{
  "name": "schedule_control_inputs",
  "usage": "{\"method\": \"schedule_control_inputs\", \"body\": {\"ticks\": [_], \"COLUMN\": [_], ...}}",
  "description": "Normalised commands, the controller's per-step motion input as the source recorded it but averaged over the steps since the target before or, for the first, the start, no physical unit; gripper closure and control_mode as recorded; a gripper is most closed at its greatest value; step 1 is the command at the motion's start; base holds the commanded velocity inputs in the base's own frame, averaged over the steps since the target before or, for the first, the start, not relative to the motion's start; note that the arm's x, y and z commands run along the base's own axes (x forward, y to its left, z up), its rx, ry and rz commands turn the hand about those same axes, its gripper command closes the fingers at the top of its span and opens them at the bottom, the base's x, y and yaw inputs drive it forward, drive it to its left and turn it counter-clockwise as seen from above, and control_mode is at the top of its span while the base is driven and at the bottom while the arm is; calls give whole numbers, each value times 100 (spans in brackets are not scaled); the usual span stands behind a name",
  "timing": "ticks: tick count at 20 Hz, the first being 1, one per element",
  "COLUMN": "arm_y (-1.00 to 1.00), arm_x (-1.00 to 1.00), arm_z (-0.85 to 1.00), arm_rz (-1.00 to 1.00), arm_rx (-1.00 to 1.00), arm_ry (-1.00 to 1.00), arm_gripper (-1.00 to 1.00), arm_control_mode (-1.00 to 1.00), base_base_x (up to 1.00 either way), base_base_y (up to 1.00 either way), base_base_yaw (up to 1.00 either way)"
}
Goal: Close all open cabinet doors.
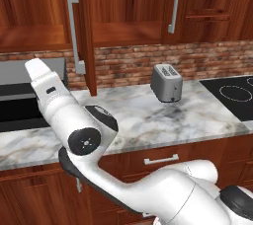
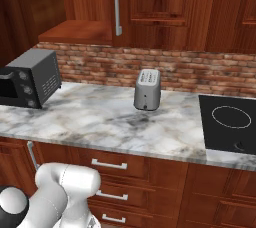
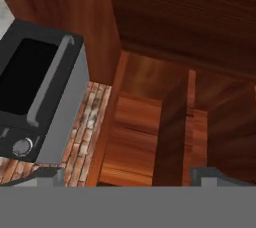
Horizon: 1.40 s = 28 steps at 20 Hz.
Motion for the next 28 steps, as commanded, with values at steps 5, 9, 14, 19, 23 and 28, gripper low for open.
{"method": "schedule_control_inputs", "body": {"ticks": [5,9,14,19,23,28], "arm_y": [14,2,-23,-42,-48,-49], "arm_x": [32,20,7,7,14,28], "arm_z": [-7,0,0,0,0,0], "arm_rz": [-27,-24,-17,-14,-12,-10], "arm_rx": [0,0,3,7,7,7], "arm_ry": [0,0,0,0,0,0], "arm_gripper": [-100,-100,-100,-100,-100,-100], "arm_control_mode": [-100,-100,-100,-100,-100,-100], "base_base_x": [0,0,0,0,0,0], "base_base_y": [0,0,0,0,0,0], "base_base_yaw": [0,0,0,0,0,0]}}
